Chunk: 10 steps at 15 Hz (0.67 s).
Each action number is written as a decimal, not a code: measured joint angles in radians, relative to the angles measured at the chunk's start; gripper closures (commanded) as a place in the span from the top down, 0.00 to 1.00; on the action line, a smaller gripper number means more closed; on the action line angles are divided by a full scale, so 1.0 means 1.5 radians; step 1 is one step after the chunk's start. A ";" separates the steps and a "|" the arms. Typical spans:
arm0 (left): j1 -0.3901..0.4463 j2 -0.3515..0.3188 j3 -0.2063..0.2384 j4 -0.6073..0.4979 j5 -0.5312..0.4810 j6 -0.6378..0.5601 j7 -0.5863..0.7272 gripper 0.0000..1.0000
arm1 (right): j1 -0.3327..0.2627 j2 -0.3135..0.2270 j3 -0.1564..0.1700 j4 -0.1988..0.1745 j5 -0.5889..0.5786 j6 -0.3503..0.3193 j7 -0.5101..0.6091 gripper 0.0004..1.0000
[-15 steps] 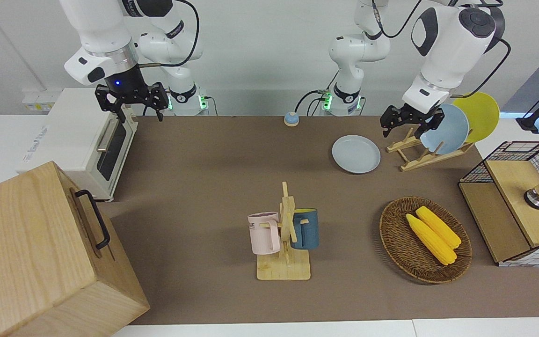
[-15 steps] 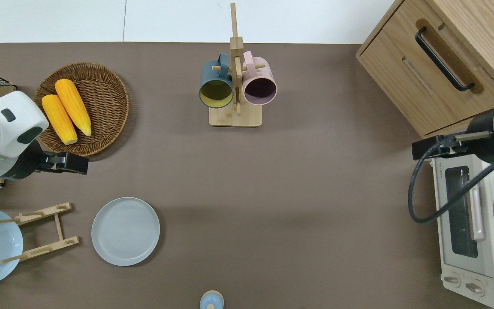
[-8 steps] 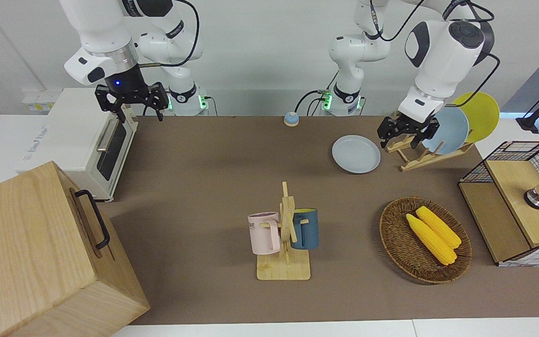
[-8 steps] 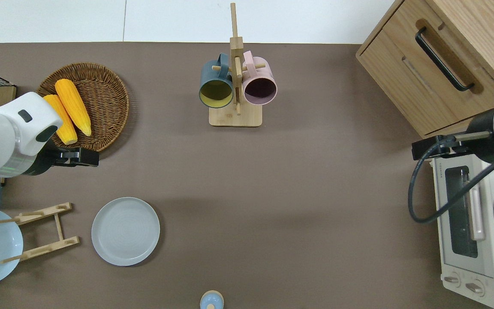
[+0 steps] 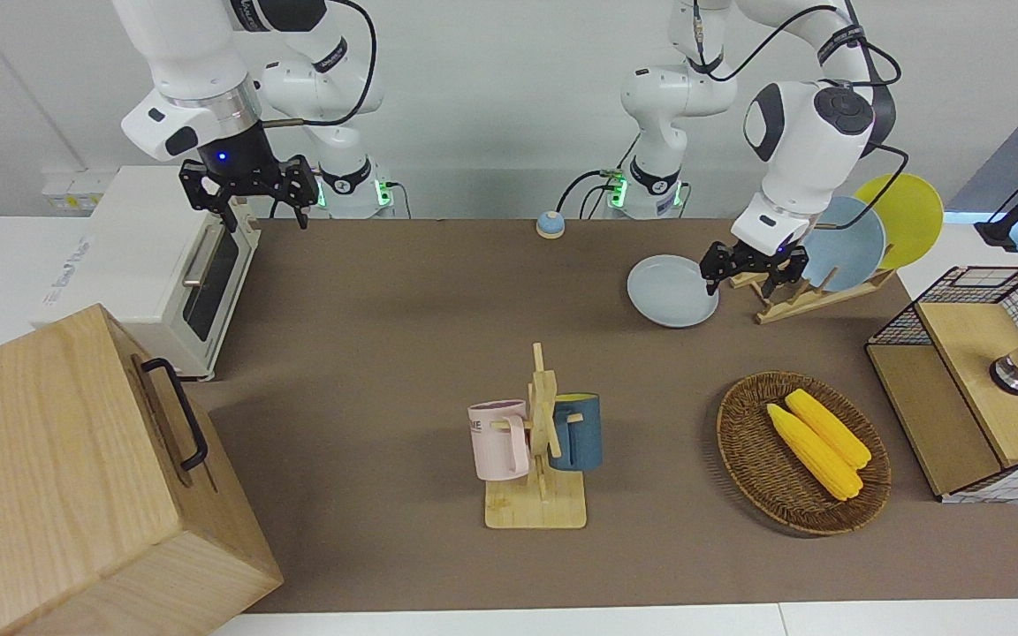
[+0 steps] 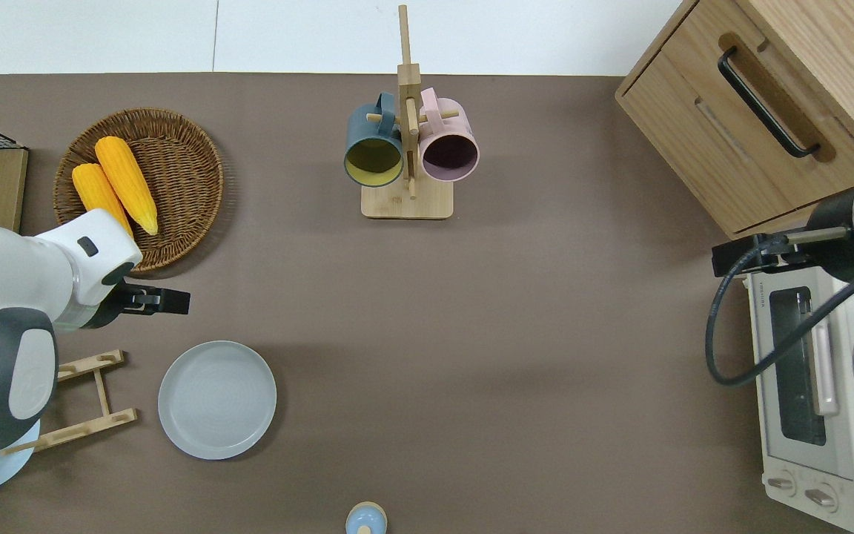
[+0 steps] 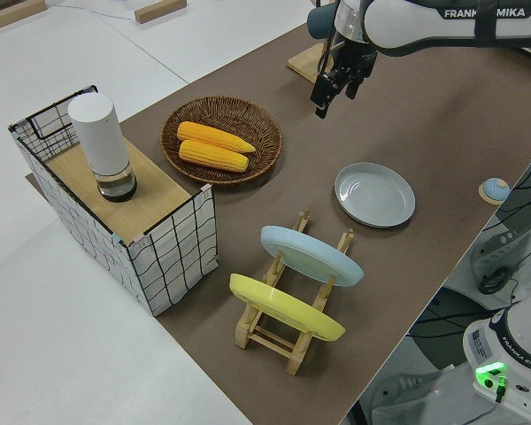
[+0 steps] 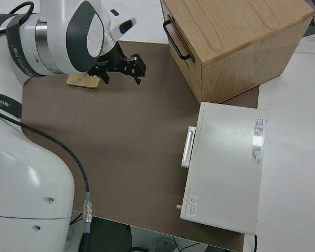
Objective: Pick gray plate from table and place it on lower plate rack with left arm
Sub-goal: 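Move the left gripper down toward the rim of the gray plate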
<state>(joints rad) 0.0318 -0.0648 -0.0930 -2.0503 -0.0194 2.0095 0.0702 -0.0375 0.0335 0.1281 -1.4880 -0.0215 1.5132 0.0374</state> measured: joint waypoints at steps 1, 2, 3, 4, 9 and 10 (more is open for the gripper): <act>0.000 -0.004 0.006 -0.016 0.000 0.004 0.028 0.99 | 0.000 0.000 0.000 0.000 0.000 0.000 0.000 0.98; 0.002 -0.007 0.012 -0.032 0.000 0.005 0.065 0.99 | 0.000 0.000 0.000 0.000 0.000 0.000 0.000 0.98; 0.007 -0.010 0.018 -0.051 0.001 0.012 0.100 0.99 | 0.000 0.000 0.000 0.000 0.000 0.000 0.000 0.98; 0.013 -0.013 0.021 -0.070 0.001 0.027 0.122 0.99 | 0.000 0.000 0.000 0.000 0.000 0.000 0.000 0.98; 0.019 -0.032 0.022 -0.147 0.001 0.067 0.148 0.99 | 0.000 0.000 0.000 0.000 0.000 0.000 0.000 0.98; 0.019 -0.034 0.022 -0.156 0.001 0.071 0.155 0.99 | 0.000 0.000 0.000 0.000 0.000 0.000 0.000 0.98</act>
<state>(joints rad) 0.0598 -0.1162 -0.0601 -2.2842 -0.0182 2.1154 0.3028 -0.0375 0.0335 0.1281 -1.4880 -0.0215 1.5132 0.0374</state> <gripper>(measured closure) 0.009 0.013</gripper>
